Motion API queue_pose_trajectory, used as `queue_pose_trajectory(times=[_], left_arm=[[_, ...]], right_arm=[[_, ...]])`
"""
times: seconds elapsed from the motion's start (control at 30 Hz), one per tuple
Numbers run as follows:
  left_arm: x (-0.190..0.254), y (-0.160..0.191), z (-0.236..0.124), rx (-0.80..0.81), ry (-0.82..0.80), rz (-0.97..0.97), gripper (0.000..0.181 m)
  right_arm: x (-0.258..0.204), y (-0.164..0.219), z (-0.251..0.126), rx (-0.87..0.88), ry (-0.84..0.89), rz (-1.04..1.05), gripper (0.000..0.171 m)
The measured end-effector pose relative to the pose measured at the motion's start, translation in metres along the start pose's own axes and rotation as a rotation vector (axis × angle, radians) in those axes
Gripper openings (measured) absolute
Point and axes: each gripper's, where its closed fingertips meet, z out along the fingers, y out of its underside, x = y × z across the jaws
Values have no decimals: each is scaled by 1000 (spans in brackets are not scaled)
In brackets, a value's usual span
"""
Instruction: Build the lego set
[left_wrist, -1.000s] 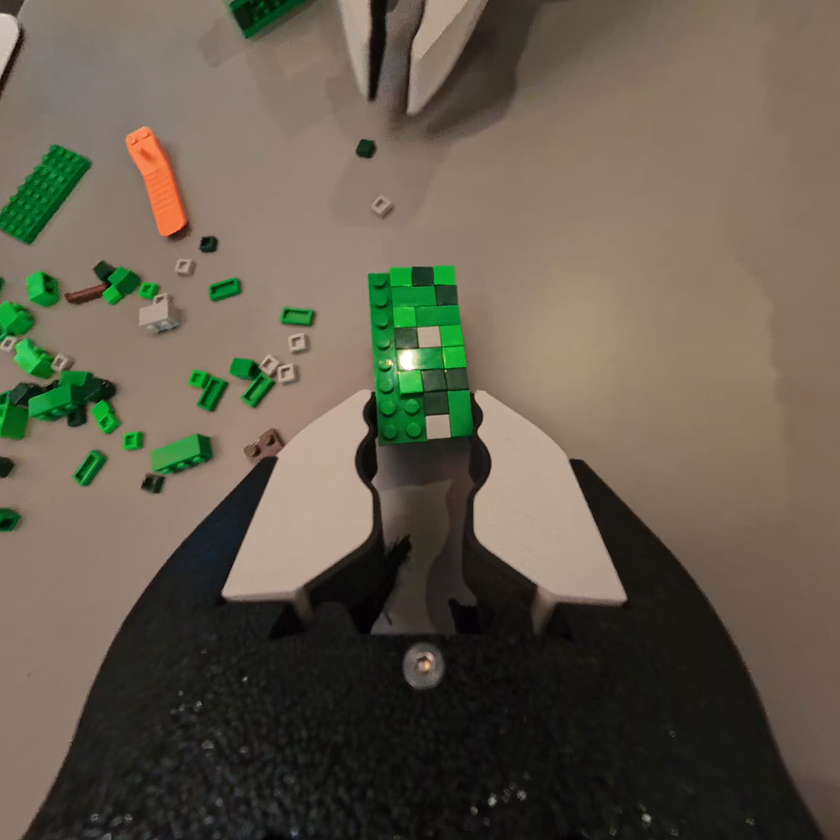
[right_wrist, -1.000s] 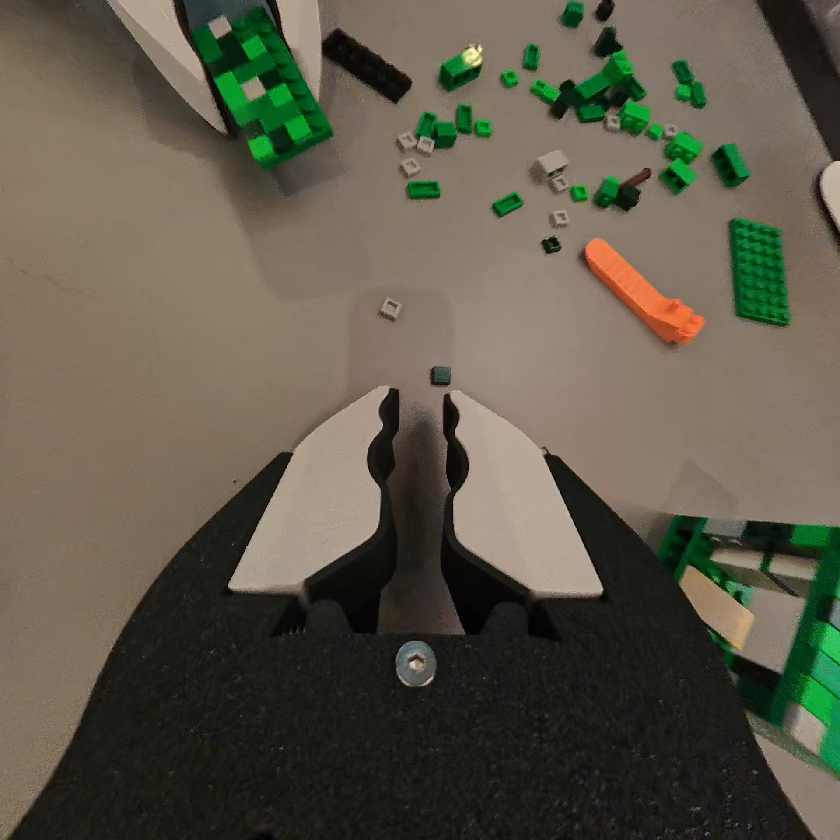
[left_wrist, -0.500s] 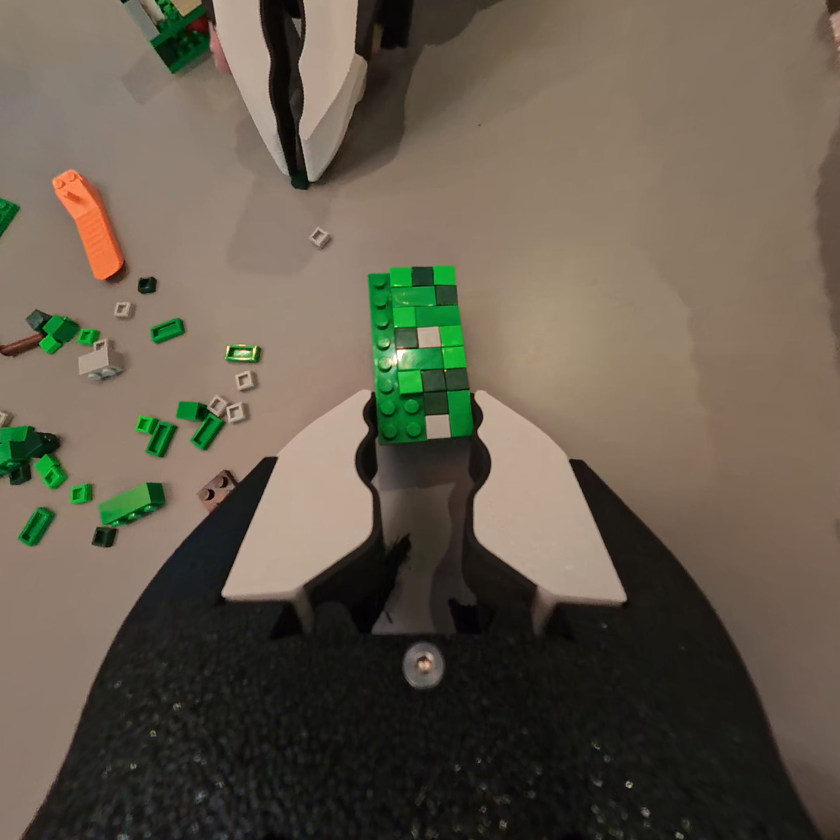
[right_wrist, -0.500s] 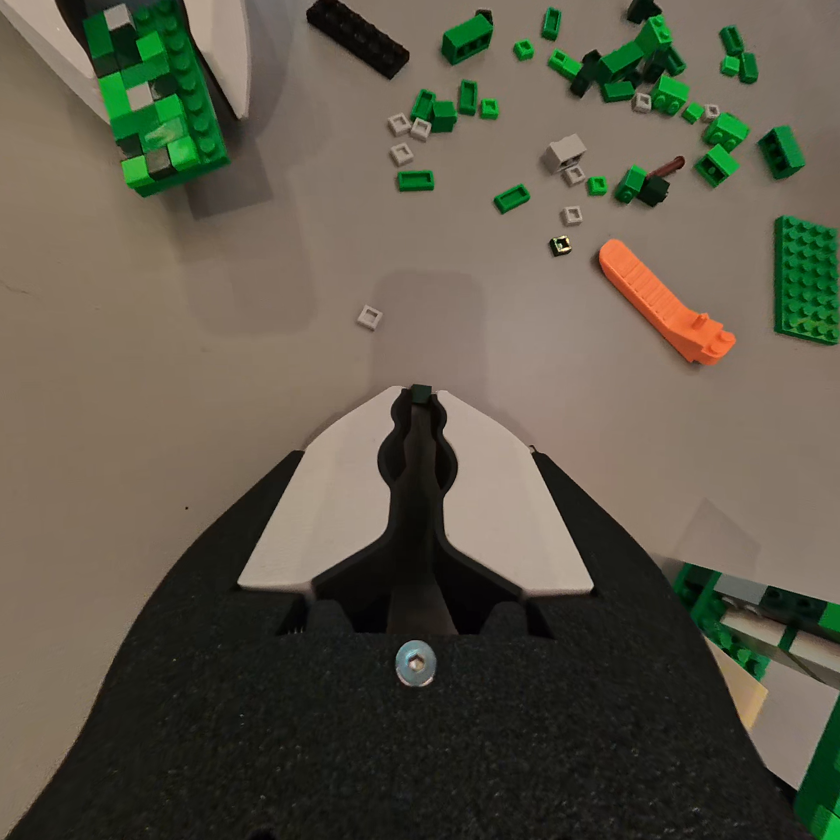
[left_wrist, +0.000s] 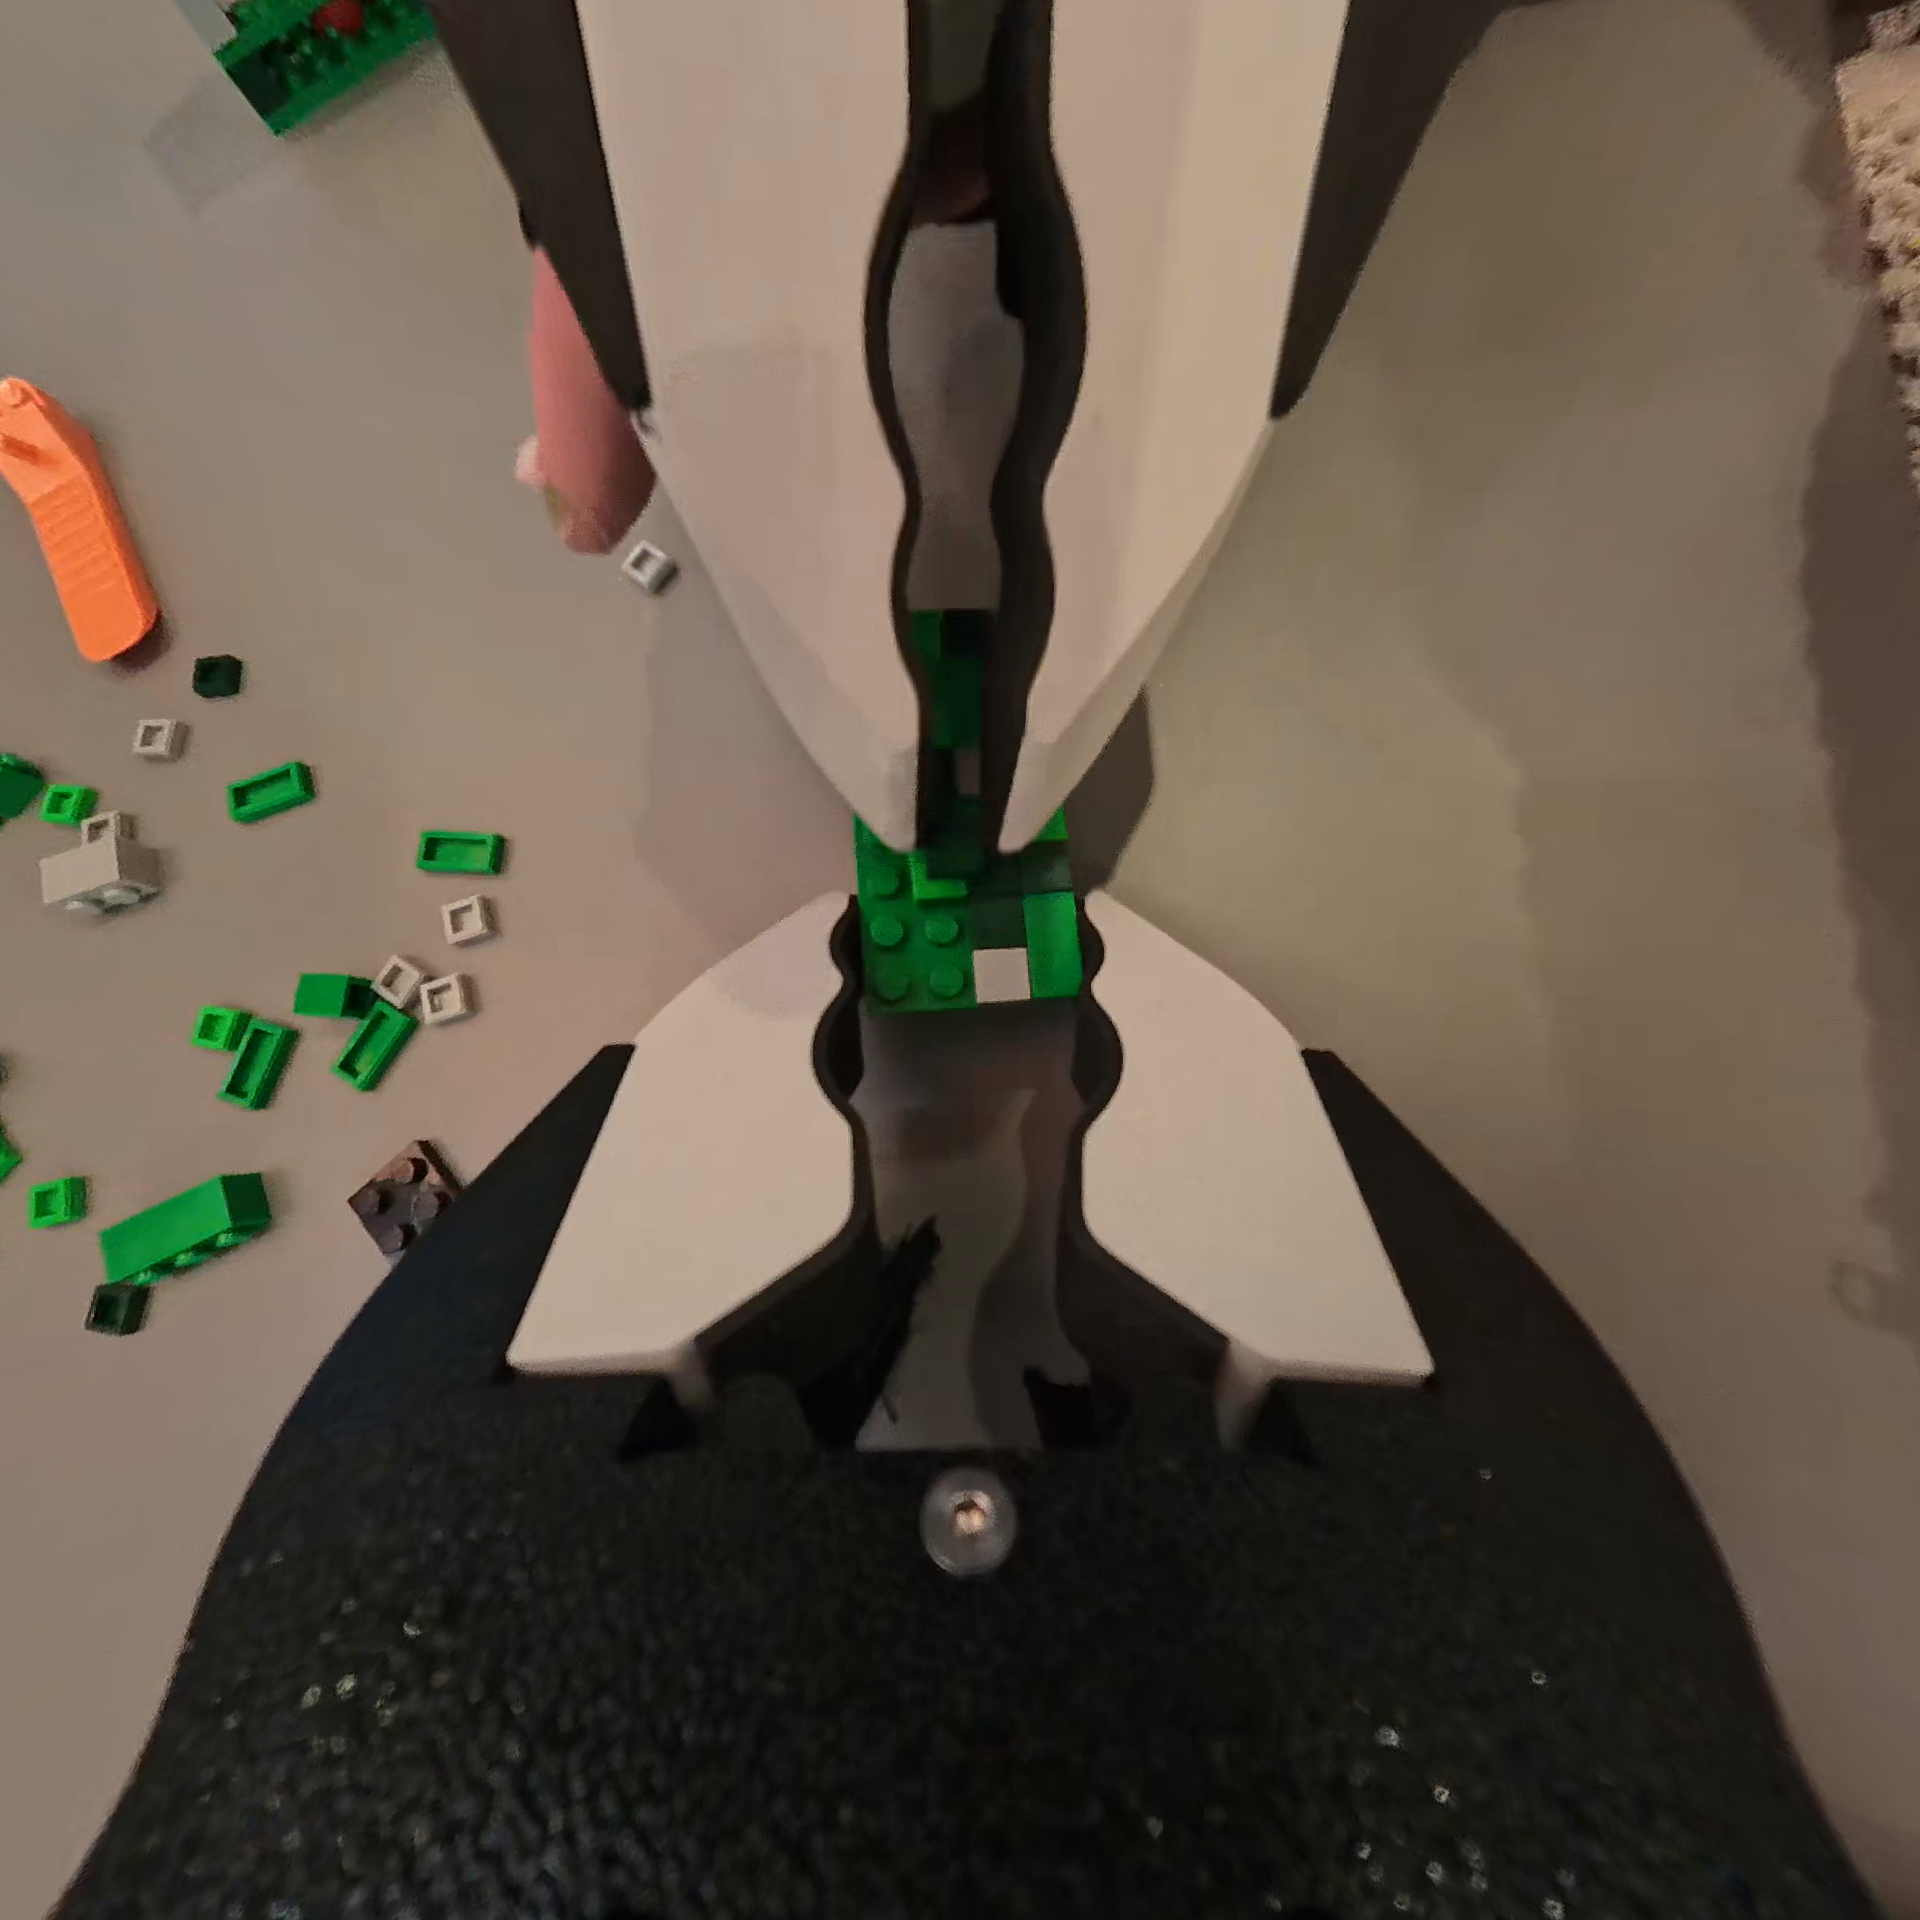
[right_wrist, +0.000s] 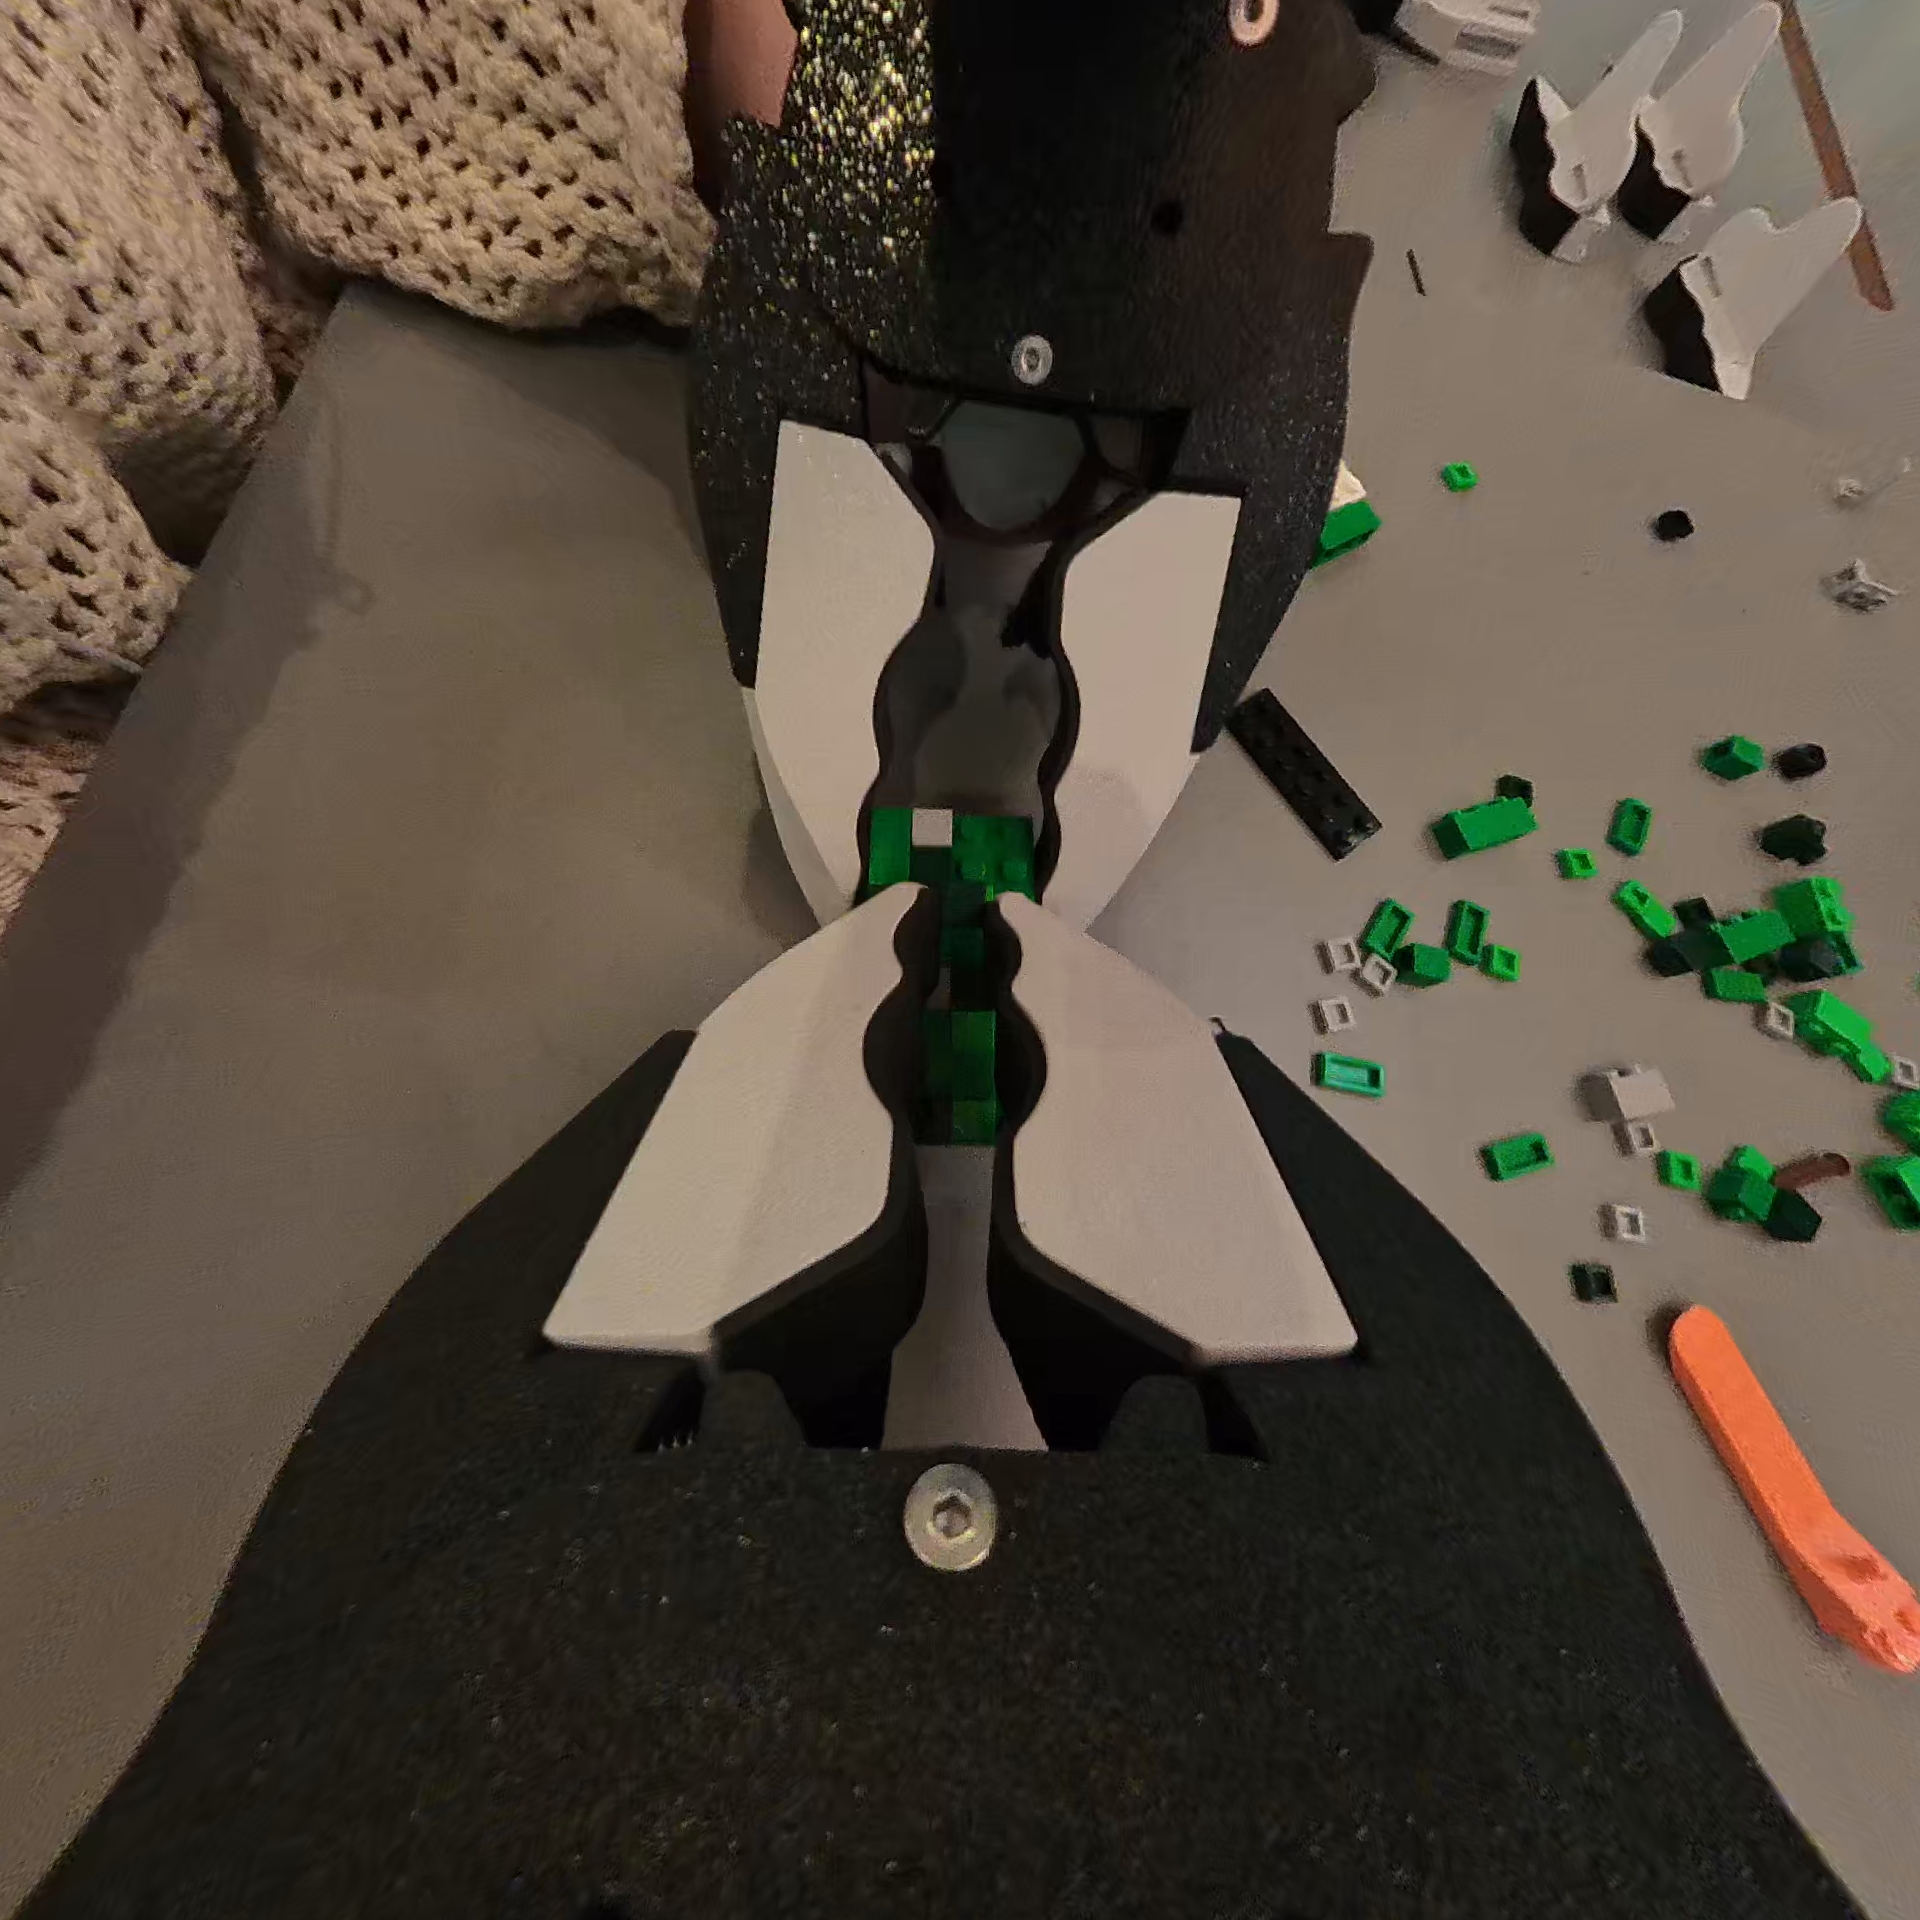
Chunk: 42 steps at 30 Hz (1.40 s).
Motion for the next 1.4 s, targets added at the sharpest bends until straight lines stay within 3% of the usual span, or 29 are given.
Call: queue_pose_trajectory(times=[0.7,0.8,0.93,1.13,1.4], left_arm=[[0,0,0,0,5,0,37],[-2,1,0,-3,-4,-7,37],[-7,2,-3,0,-17,-35,37],[-6,-5,-8,60,18,-91,37],[-2,-8,-8,70,45,-105,37]], right_arm=[[-2,3,11,-40,11,-29,9],[-3,0,6,-12,19,-56,17],[-7,-3,-5,29,117,-282,36],[-9,11,3,-145,399,-803,53],[-1,5,14,-187,529,-993,40]])
